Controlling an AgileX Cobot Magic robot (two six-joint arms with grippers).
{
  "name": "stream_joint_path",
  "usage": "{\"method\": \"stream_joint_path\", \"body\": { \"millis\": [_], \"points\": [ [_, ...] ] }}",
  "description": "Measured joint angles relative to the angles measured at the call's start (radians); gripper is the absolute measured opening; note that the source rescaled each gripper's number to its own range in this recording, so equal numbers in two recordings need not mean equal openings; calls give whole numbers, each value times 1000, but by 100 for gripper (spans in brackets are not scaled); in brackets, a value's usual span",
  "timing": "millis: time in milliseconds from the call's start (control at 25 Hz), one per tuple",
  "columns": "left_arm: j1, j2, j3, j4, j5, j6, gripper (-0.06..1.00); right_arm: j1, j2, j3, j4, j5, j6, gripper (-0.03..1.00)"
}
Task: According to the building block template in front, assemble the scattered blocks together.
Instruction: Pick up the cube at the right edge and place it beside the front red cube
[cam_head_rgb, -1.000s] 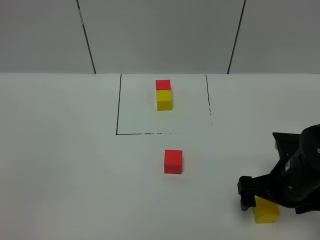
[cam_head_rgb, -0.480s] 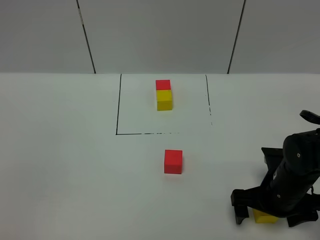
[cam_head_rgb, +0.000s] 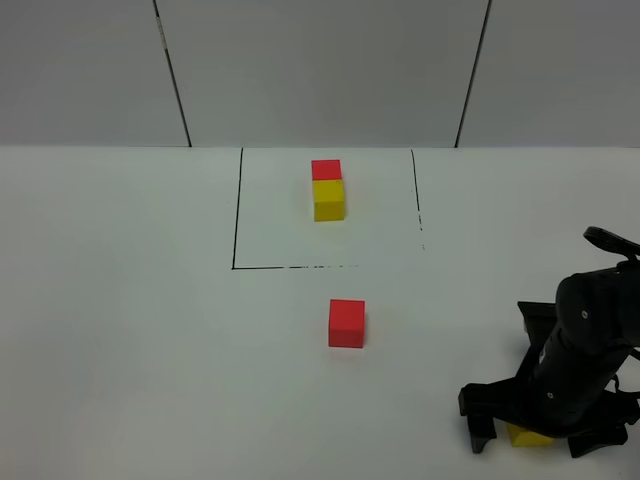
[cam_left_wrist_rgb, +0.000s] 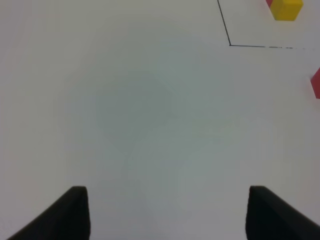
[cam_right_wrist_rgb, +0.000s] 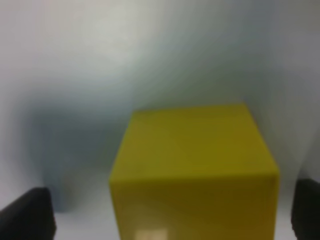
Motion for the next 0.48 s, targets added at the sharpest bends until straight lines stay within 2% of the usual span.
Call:
{"method": "stream_joint_path", "body": {
  "millis": [240,480],
  "points": [
    [0,0,0,0,0,0,47,0,12,-2,-18,7,1,69],
    [0,0,0,0,0,0,47,0,20,-7,-43,12,4,42]
  ]
}}
